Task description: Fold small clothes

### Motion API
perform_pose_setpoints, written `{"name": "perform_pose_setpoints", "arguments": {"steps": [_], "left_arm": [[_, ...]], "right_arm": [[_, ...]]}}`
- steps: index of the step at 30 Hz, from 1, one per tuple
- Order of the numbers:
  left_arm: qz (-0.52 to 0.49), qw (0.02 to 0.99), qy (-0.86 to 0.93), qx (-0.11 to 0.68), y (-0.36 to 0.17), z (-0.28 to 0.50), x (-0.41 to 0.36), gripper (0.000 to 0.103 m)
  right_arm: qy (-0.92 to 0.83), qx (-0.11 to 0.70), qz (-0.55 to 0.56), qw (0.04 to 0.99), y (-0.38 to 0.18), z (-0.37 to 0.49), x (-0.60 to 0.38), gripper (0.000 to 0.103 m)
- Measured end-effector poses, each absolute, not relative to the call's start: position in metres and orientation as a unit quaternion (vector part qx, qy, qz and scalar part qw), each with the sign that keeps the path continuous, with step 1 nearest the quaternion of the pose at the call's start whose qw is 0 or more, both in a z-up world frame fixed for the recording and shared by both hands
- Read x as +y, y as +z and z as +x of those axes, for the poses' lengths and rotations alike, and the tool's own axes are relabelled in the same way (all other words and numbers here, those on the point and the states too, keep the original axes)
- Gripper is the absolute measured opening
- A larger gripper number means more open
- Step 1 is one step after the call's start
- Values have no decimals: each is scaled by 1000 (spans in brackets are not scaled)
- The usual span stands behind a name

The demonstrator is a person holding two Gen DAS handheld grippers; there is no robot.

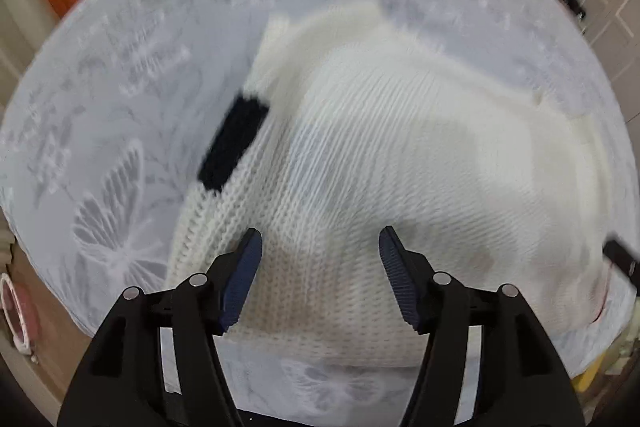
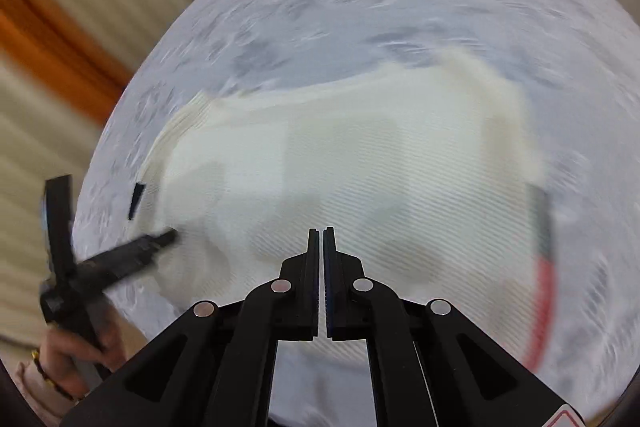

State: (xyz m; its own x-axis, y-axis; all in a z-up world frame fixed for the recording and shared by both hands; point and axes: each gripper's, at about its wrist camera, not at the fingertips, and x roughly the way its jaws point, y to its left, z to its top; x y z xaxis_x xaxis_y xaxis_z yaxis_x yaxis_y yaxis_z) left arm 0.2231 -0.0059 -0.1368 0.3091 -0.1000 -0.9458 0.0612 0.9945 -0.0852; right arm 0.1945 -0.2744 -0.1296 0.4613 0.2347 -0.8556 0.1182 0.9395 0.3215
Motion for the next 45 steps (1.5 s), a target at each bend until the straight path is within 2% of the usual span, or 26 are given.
{"name": "perform_pose_setpoints", "arguments": {"steps": [3,5,7,10,12,14,16,21,24,25,26,27,28,29,34,39,41,42,43,44,45], "left_arm": [[-8,810,-54,584,-141,222,-2,59],[-12,809,-70,584,-132,217,0,59],[-44,815,-86,571,-119,210,11,60],[-146,823,-90,542,-104,207,50,76],[-201,817,-65,537,-107,213,78,76],[-230,803,-44,548,-118,220,97,76],[-267,782,-47,561,-130,224,108,76],[-316,729,-53,605,-172,218,106,78],[-265,753,-62,599,-168,209,89,79],[-248,753,-67,605,-168,210,83,73],[-236,751,-69,613,-169,210,79,51],[-242,740,-86,622,-170,211,77,38],[-267,727,-100,625,-171,213,80,24],[-300,716,-96,623,-170,211,87,20],[-325,719,-88,609,-148,196,108,16],[-310,689,-83,650,-171,172,107,17],[-312,689,-73,650,-179,165,103,24],[-315,691,-68,647,-176,164,101,27],[-307,692,-62,650,-170,166,98,33],[-282,705,-51,649,-155,170,95,37],[-267,720,-51,638,-142,171,96,39]], "right_arm": [[-3,577,118,808,-169,226,-269,1],[-9,562,158,812,-162,221,-281,0],[-18,532,168,830,-139,202,-289,4],[-36,506,177,844,-123,169,-307,8],[-77,511,160,841,-123,147,-323,8],[-115,517,180,829,-133,132,-347,17],[-141,515,220,816,-143,121,-372,53],[-109,536,305,780,-183,121,-397,69],[-88,536,332,772,-199,127,-390,67],[-83,529,330,777,-198,129,-387,47],[-70,527,344,774,-198,129,-386,28],[-60,522,365,769,-198,125,-386,20],[-61,517,364,772,-191,125,-387,16],[-65,515,350,780,-183,124,-388,15],[-85,496,315,805,-148,89,-401,12],[-100,527,319,782,-178,55,-411,13],[-96,544,325,768,-194,54,-411,19],[-104,551,318,764,-193,57,-410,28],[-109,548,311,769,-185,58,-410,36],[-118,537,288,784,-169,62,-408,36],[-123,529,264,797,-157,64,-406,41]]}}
